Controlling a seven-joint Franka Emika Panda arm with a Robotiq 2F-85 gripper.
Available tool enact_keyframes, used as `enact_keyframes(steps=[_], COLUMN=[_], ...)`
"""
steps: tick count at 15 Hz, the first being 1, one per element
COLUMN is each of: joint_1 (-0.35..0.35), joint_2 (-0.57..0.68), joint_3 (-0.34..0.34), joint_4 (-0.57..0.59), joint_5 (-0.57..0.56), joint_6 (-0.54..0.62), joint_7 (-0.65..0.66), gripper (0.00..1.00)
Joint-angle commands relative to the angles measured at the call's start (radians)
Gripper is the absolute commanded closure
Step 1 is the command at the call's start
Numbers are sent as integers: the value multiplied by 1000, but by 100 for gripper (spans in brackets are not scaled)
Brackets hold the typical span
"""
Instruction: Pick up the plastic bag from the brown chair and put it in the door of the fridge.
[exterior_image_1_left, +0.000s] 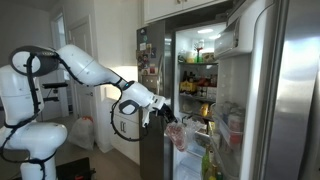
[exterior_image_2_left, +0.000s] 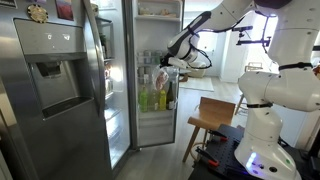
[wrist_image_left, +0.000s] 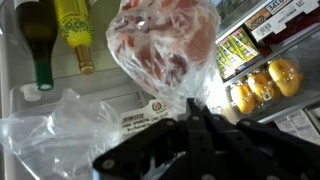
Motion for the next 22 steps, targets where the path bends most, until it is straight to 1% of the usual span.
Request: enact_keyframes(steps=[1,5,8,10,12,13,14,16,17,18,19,22], joint_1=[-89,-143,-181,-205,-229,-374,-413,-556,-624,-533,-559,-562], joint_2=[50,16,-5,-28,-63,-52,-70,-97,-105,-131,-128,-121], joint_3=[51,61,77,101,140,293,345,509,585,511,542,553], joint_4=[136,258,355,415,465,489,502,511,506,502,507,518], joint_5=[-4,-64,-139,-201,-263,-205,-203,-181,-157,-218,-203,-196], joint_6=[-97,-237,-324,-374,-404,-424,-436,-447,-433,-416,-415,-420], joint_7=[28,73,161,229,293,264,275,270,250,299,290,303], gripper=[100,100,100,100,100,100,100,100,100,100,100,100])
